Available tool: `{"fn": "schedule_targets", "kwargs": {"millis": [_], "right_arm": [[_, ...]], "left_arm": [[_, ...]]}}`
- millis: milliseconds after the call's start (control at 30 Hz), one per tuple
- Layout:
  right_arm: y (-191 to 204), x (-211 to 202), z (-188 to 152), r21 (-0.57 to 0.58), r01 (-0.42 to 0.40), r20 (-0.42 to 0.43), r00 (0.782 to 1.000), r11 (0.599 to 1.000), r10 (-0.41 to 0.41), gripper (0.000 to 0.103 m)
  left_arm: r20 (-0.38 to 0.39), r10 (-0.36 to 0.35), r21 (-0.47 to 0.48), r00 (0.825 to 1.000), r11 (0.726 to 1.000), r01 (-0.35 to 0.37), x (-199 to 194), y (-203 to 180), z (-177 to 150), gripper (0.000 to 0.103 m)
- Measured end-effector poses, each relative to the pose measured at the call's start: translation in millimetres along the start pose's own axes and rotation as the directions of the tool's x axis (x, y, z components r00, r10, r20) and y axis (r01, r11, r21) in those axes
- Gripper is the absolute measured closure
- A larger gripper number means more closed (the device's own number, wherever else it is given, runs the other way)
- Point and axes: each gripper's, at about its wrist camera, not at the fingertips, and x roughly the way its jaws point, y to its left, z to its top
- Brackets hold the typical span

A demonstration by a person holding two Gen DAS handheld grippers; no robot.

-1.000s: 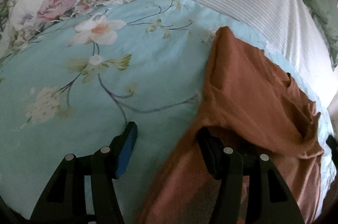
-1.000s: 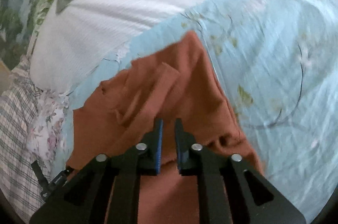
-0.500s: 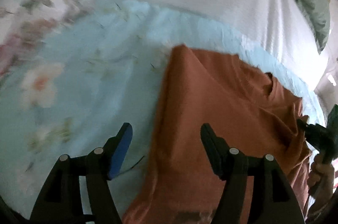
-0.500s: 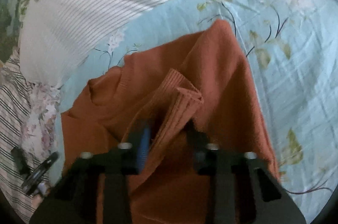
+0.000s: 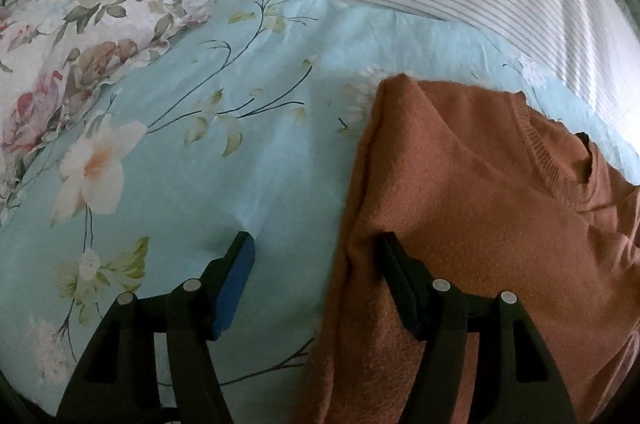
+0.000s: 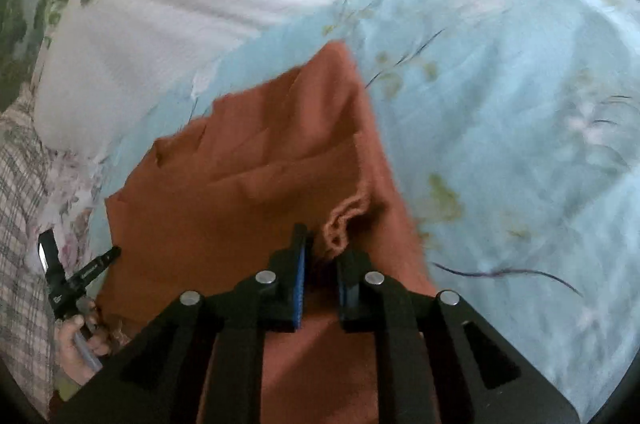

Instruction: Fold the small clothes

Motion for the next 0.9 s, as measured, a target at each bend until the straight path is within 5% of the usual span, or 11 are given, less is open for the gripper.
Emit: {"fn": "schedule_targets", "kwargs": {"millis": [67, 133, 200, 333, 467, 633, 733, 900], "right_arm": [[9, -13, 6, -0.025, -0.018, 0.061, 0.998, 1.0, 0.019, 0.089], [25, -7, 13, -0.085, -0.111, 0.031, 0.993, 0.99, 0.114, 0.083], [44, 21, 15, -0.141, -0.176, -0.093, 0.982, 0.974, 0.164, 0.056], [28, 57, 14, -0.147, 0.033, -0.139, 0.989, 0.989, -0.053, 0.054], [-14, 16, 13, 0.002, 0.076, -0.029, 0.997, 0.997, -0.076, 0.054], [-42, -32, 0, 0.085, 0.007, -0.004, 1.0, 0.996, -0.007, 0.051], [-51, -53, -15, 0.078, -0.049, -0.037, 0.998, 0.996, 0.052, 0.038], [-58, -69, -46, 0.029, -0.122, -0.109, 0.986, 0.992, 0.125, 0.038]], "left_arm": [[0.0, 0.005, -0.008, 1.0, 1.0, -0.005, 1, 0, -1, 0.036], [0.001, 0.014, -0.004, 1.0, 1.0, -0.014, 1, 1, 0, 0.035], [0.003, 0.025, 0.0, 1.0, 1.0, -0.025, 1, -1, 0, 0.035], [-0.005, 0.017, -0.008, 1.0, 1.0, -0.017, 2, 3, 1, 0.033], [-0.006, 0.019, 0.003, 1.0, 1.0, -0.019, -12, 9, -1, 0.034], [0.029, -0.056, -0.06, 0.998, 0.997, 0.057, -62, 31, -21, 0.035], [0.038, -0.124, -0.079, 0.992, 0.989, 0.127, -93, 45, -47, 0.034], [-0.026, -0.225, -0.077, 0.974, 0.972, 0.223, -121, 66, -100, 0.031]]}}
